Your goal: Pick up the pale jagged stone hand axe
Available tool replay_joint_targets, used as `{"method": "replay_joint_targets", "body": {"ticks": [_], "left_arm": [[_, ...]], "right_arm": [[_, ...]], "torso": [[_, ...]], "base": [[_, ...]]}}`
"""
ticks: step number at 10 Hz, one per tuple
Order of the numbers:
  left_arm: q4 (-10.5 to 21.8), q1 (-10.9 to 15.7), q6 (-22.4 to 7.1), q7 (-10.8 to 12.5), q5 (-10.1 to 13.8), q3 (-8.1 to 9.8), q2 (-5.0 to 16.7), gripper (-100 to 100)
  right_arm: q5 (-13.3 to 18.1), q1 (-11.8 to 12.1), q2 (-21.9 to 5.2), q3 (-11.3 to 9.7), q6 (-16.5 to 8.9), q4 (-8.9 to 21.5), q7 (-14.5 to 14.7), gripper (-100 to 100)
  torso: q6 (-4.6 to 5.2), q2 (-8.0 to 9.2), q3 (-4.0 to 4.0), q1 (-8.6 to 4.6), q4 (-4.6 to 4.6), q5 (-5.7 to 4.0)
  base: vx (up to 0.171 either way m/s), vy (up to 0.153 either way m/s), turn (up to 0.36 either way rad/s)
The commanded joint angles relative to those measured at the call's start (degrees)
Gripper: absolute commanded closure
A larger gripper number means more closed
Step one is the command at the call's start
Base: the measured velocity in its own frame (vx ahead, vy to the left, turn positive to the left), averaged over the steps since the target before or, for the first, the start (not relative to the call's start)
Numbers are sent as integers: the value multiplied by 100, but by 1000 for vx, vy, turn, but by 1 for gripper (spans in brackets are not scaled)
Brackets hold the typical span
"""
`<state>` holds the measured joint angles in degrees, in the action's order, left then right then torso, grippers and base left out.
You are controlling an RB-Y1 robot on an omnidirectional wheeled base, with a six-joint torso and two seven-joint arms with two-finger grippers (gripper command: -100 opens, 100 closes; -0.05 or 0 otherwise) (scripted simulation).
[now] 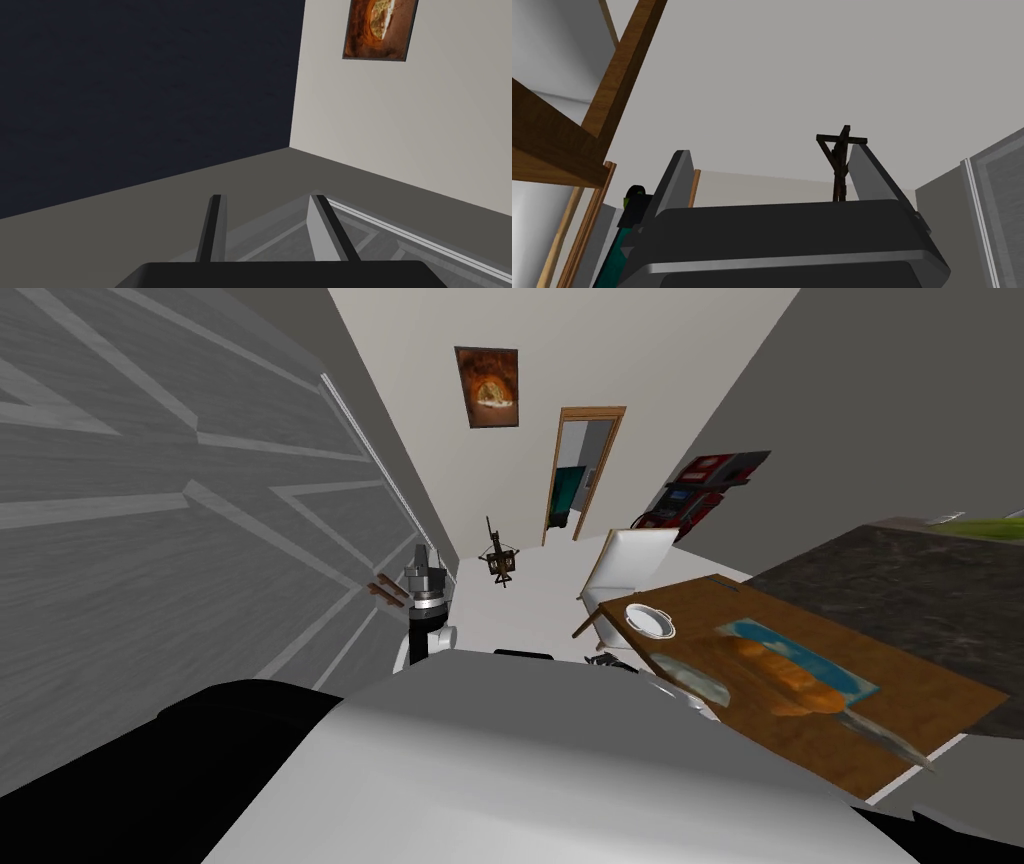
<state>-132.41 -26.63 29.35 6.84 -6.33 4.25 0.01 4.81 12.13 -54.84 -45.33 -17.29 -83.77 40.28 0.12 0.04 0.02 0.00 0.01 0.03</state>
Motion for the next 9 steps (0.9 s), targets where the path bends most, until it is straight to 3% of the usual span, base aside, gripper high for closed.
{"method": "replay_joint_targets", "body": {"ticks": [1,3,9], "left_arm": [[0,0,0,0,0,0,0,0],[0,1,0,0,0,0,0,0],[0,0,0,0,0,0,1,0]], "right_arm": [[44,24,18,-6,95,186,40,-100],[53,40,-324,-295,-160,565,326,-100],[75,93,-768,-633,-455,1061,691,-100]], "torso": [[0,0,0,0,0,0],[-4,8,5,-6,2,-1],[-2,-3,-1,-22,0,-2]], "base": [[24,3,-29],[52,3,195],[63,-20,101]]}}
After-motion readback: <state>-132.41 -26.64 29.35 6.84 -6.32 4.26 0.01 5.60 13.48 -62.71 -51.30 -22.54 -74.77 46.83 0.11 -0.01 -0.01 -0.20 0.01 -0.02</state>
